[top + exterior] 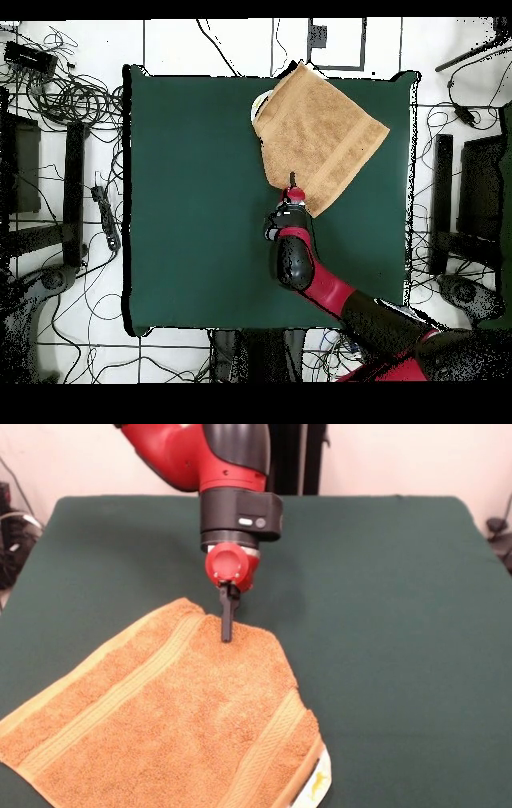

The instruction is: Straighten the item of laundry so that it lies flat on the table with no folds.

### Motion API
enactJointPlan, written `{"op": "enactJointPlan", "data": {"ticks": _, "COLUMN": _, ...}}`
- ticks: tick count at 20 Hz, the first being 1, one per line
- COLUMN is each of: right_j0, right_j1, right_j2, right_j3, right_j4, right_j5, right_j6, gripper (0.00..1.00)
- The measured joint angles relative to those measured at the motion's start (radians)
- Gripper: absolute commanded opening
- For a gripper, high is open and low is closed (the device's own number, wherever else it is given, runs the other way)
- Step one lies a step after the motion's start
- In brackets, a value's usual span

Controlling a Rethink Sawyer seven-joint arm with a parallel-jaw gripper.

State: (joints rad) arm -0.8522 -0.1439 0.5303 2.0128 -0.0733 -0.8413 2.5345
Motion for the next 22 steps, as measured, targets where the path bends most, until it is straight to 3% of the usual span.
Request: {"op": "enactJointPlan", "data": {"ticks": 22, "right_j0": 0.003, "right_j1": -0.001, "right_j2": 0.013, "right_j3": 0.010, "right_j4": 0.043, "right_j5": -0.012, "right_j6": 0.000, "gripper": 1.00}}
